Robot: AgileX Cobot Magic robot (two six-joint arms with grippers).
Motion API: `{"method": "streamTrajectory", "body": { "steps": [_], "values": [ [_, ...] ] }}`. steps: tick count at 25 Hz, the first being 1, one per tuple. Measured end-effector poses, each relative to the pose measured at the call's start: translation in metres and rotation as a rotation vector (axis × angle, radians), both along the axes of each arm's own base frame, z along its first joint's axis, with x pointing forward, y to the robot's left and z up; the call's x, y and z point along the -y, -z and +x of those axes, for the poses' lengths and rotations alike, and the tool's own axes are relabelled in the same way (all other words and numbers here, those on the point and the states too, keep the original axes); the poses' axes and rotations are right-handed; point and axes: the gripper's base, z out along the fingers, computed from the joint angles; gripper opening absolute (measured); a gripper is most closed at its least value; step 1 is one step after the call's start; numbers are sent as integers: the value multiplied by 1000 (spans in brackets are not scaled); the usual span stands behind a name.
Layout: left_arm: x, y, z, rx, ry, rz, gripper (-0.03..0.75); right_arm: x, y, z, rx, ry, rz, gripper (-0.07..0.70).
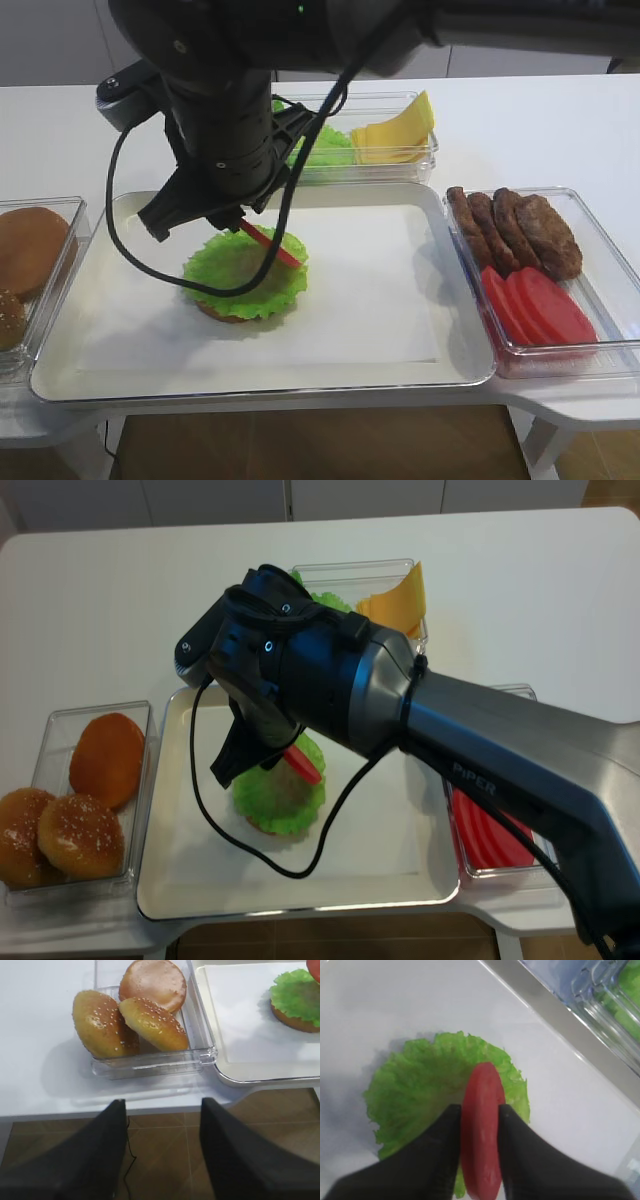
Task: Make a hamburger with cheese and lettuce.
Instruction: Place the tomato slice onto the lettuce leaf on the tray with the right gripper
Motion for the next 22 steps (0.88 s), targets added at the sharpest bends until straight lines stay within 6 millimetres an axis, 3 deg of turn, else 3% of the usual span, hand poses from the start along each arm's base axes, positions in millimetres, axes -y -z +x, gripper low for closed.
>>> {"method": "streamTrajectory", "body": {
  "steps": [3,11,22],
  "values": [
    [0,0,0,0,0,0,358,0,0,0,-4,1,3,257],
    [0,0,0,0,0,0,358,-3,2,-5,-59,31,52,278],
    [0,0,0,0,0,0,358,-4,3,-8,-102,47,71,363]
  ]
}}
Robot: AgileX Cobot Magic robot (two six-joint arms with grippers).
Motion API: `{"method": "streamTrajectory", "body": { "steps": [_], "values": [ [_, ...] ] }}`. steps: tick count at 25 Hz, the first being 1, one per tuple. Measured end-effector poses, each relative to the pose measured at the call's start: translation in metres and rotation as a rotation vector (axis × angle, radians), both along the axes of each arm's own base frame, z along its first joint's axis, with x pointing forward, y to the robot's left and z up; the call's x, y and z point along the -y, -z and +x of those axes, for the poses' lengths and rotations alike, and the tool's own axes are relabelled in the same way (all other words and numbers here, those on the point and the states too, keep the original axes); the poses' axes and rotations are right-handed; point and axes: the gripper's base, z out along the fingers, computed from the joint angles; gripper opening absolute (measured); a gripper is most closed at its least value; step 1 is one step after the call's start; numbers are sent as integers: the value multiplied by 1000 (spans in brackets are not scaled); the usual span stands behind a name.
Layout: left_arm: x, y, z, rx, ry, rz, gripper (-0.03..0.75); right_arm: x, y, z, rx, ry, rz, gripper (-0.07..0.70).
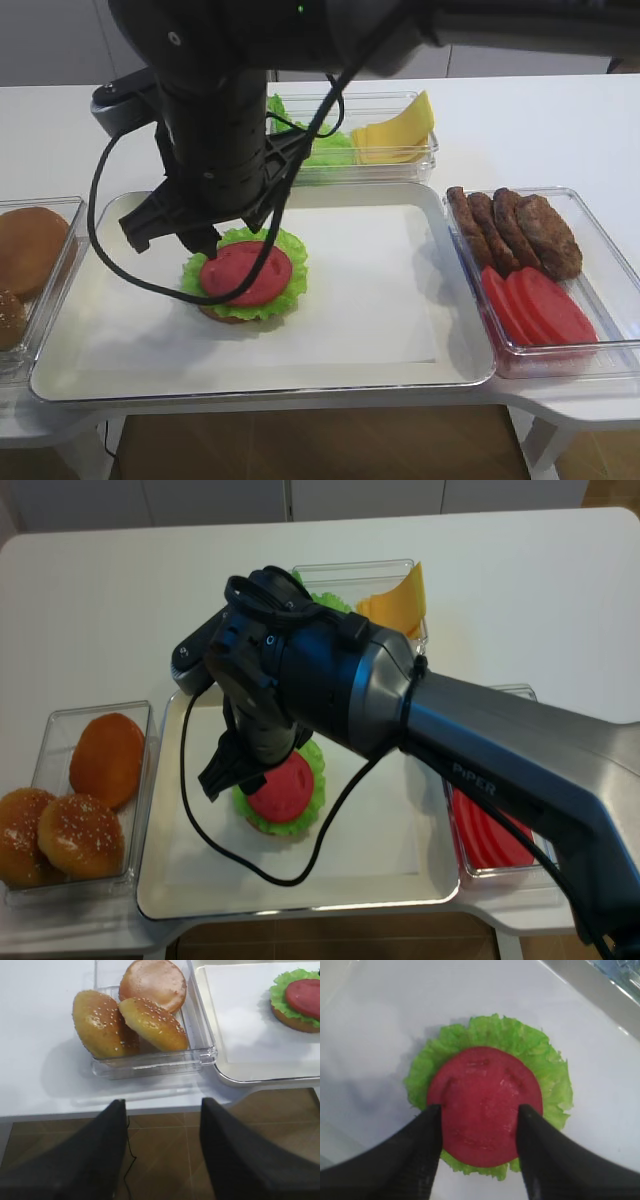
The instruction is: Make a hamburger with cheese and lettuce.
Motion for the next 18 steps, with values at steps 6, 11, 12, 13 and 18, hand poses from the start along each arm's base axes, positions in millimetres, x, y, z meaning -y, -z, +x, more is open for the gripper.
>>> {"method": "streamTrajectory", "body": {
  "steps": [6,11,12,13,18],
  "values": [
    [0,0,0,0,0,0,358,6,2,1,-48,10,-22,368],
    [0,0,0,0,0,0,358,34,-11,22,-131,71,69,368],
    [0,0,0,0,0,0,358,44,-16,28,-131,96,83,368],
    [0,0,0,0,0,0,358,55,-23,34,-123,123,95,368],
    [0,0,0,0,0,0,358,115,-48,59,-117,258,108,368]
  ]
}}
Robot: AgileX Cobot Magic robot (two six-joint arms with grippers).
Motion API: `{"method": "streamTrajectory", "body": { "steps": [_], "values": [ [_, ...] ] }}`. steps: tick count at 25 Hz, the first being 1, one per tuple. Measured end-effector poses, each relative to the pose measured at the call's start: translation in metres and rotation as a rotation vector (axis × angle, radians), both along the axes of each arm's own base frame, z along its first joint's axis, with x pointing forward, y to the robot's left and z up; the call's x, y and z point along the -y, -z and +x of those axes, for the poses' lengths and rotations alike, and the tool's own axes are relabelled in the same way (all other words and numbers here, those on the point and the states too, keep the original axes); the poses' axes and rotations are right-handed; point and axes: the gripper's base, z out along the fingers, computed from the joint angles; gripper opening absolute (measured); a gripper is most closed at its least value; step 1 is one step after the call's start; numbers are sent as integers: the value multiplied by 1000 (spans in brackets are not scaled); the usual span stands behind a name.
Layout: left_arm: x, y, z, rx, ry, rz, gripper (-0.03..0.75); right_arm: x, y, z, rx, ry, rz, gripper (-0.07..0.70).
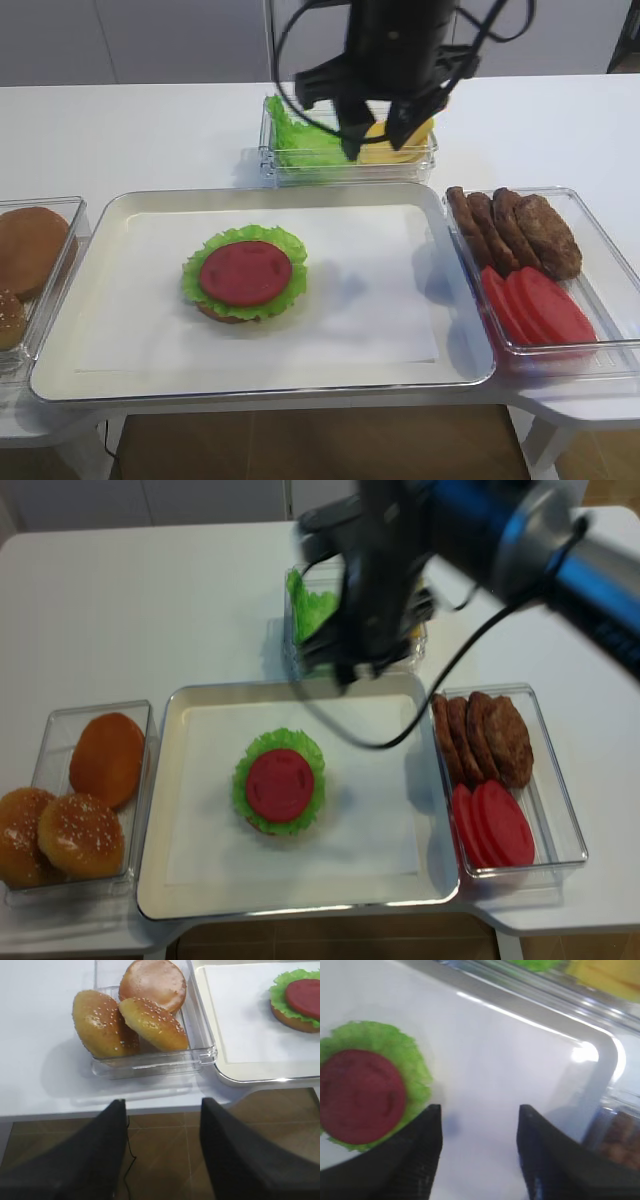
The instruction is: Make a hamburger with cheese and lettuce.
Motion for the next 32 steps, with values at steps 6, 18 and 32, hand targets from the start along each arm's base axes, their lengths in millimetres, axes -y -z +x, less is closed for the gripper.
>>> {"method": "streamTrajectory", "body": {
  "steps": [6,18,32],
  "values": [
    [0,0,0,0,0,0,358,78,-22,24,24,156,29,368],
    [0,0,0,0,0,0,358,175,-33,-27,5,362,14,368],
    [0,0,0,0,0,0,358,196,-24,-188,84,383,32,368]
  ]
}}
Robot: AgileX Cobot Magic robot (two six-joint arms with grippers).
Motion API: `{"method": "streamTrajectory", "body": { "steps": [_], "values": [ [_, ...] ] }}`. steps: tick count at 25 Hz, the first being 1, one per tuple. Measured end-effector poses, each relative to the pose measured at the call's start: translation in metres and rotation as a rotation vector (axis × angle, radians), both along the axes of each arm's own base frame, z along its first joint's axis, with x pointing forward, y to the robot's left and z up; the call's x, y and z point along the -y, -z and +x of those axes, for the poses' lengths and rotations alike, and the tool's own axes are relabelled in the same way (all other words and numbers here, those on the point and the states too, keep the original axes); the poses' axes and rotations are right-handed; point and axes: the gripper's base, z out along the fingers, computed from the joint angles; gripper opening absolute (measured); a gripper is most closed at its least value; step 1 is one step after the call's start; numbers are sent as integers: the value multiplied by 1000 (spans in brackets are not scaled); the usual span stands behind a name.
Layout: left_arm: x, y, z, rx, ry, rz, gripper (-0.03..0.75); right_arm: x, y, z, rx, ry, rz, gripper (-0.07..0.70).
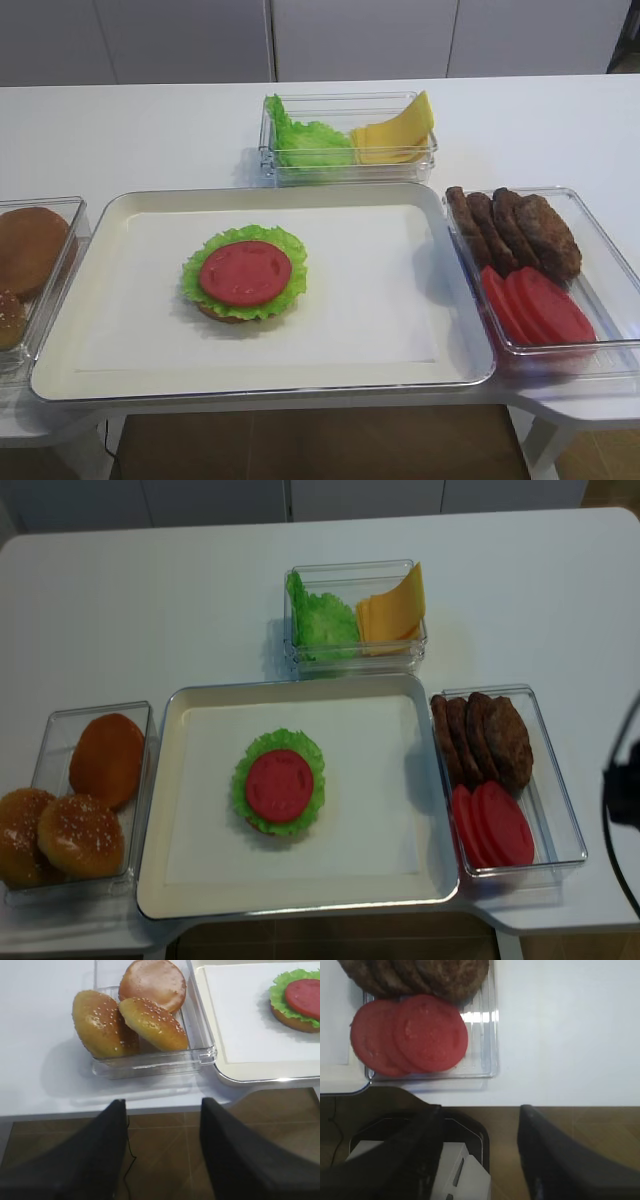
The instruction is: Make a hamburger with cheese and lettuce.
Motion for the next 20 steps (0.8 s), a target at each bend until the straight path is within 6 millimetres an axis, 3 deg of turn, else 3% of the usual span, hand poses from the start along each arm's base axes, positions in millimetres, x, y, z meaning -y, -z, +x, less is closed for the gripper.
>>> {"method": "streamTrajectory", "body": {
  "steps": [11,20],
  "values": [
    [0,0,0,0,0,0,358,13,24,-109,262,-1,41,368],
    [0,0,0,0,0,0,358,18,37,-160,493,-42,56,368]
  ]
}}
